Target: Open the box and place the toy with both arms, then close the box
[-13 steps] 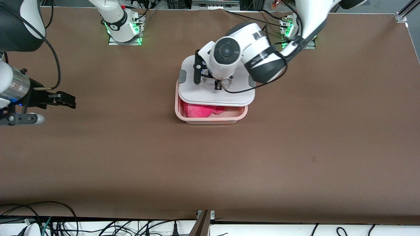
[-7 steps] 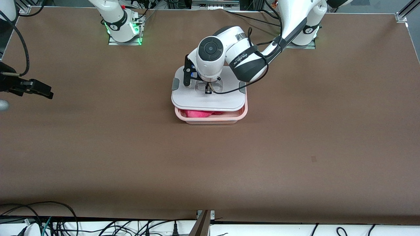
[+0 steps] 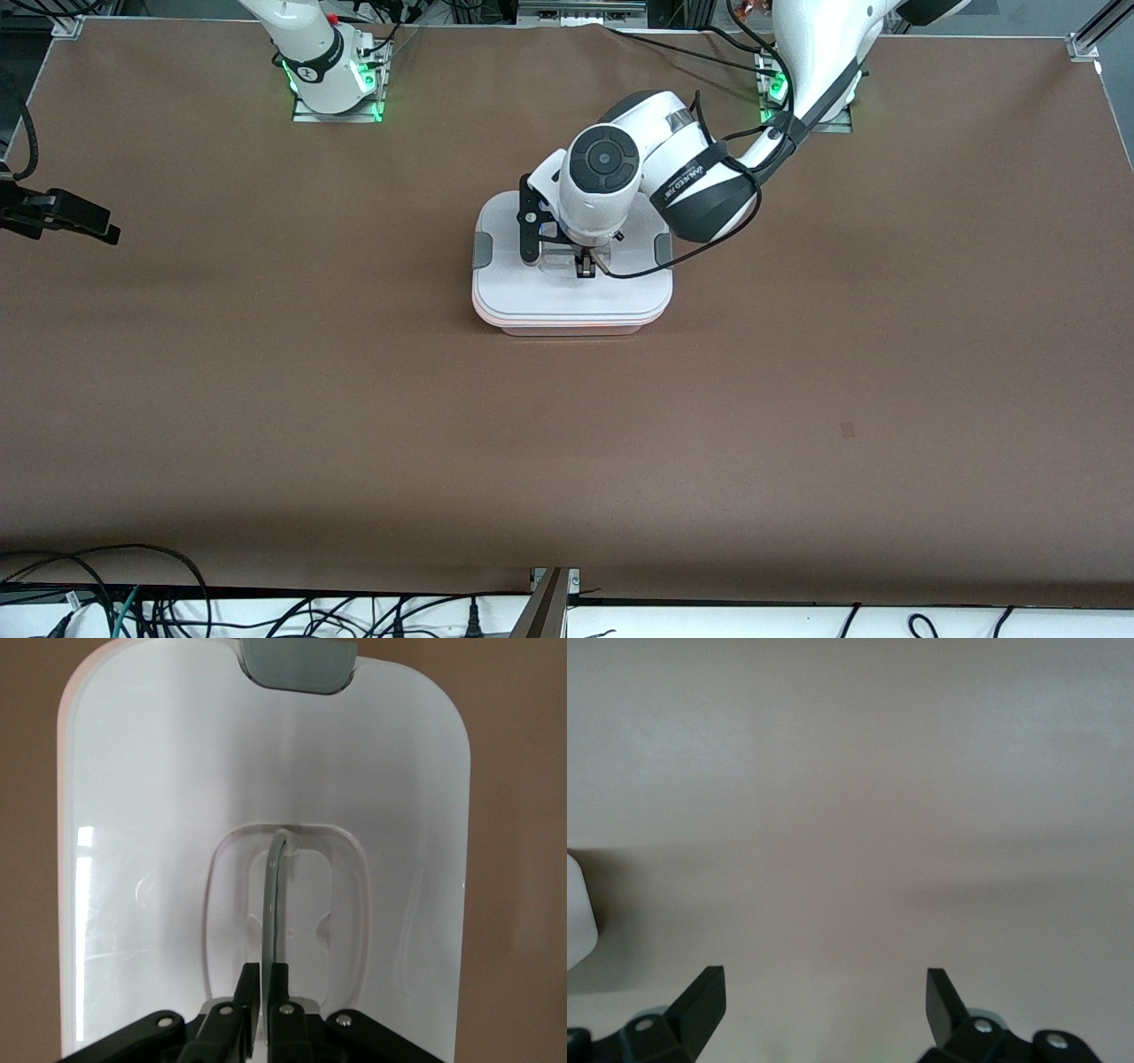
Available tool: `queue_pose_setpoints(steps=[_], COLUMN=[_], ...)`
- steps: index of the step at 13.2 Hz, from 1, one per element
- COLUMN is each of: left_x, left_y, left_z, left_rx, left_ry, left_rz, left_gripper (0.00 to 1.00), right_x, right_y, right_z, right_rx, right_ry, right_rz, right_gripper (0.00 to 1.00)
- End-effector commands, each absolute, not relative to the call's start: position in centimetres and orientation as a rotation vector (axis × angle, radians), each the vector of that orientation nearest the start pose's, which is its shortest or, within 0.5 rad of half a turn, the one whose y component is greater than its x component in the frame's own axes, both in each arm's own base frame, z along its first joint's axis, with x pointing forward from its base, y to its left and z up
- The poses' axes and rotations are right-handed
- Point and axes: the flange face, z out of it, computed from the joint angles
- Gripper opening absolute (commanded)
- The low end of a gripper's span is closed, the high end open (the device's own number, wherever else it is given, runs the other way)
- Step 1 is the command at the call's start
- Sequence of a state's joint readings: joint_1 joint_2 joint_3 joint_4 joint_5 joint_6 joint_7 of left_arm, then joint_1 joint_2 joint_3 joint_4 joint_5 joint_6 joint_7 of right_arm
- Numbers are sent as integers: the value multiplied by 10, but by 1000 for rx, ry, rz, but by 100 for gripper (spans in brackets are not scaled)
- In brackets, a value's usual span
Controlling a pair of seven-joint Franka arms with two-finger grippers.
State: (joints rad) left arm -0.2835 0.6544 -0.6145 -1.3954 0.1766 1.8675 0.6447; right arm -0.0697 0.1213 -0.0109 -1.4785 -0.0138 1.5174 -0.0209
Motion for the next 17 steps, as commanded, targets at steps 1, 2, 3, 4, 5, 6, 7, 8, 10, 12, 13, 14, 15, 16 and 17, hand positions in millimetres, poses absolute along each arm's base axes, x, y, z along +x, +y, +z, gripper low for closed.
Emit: queue_pose_setpoints(steps=[1, 2, 3, 4, 5, 6, 7, 8, 10, 12, 13, 14, 15, 16, 17], left_x=[511, 512, 515, 516, 516, 519, 522, 525, 525, 538, 540, 540, 546, 555, 566], left_y=[-488, -487, -485, -483, -482, -477, -472, -463, -438, -393, -378, -367, -349, -331, -310], left_z=[370, 370, 371, 372, 376, 382, 394, 404, 426, 480, 497, 508, 517, 521, 524], left_rx=[-2403, -2400, -2401, -2402, -2405, -2408, -2412, -2426, -2438, -2608, -2673, -2710, -2769, -2816, -2843], left_ry=[2303, 2305, 2298, 2294, 2282, 2271, 2257, 2234, 2180, 1896, 1760, 1656, 1513, 1416, 1359], left_rz=[145, 144, 140, 137, 133, 125, 102, 118, 218, 198, 207, 213, 213, 209, 203], left_gripper=[9, 9, 10, 12, 37, 99, 100, 100, 100, 100, 100, 100, 100, 100, 100], right_x=[573, 575, 580, 582, 583, 586, 589, 591, 593, 593, 593, 593, 593, 593, 593], right_y=[-45, -45, -44, -43, -41, -39, -39, -38, -37, -38, -38, -40, -40, -38, -36], right_z=[594, 595, 589, 588, 587, 580, 575, 571, 572, 572, 572, 572, 572, 572, 572], right_rx=[-3134, -3132, -3130, -3124, -3126, -3125, -3125, -3123, -3121, -3121, -3121, -3119, -3119, -3118, -3118], right_ry=[75, 65, 65, 62, 62, 53, 53, 50, 60, 62, 62, 67, 67, 63, 60], right_rz=[161, 156, 168, 162, 160, 177, 189, 189, 169, 169, 169, 169, 169, 168, 169], right_gripper=[100, 100, 100, 100, 100, 100, 100, 100, 100, 100, 100, 100, 100, 100, 100])
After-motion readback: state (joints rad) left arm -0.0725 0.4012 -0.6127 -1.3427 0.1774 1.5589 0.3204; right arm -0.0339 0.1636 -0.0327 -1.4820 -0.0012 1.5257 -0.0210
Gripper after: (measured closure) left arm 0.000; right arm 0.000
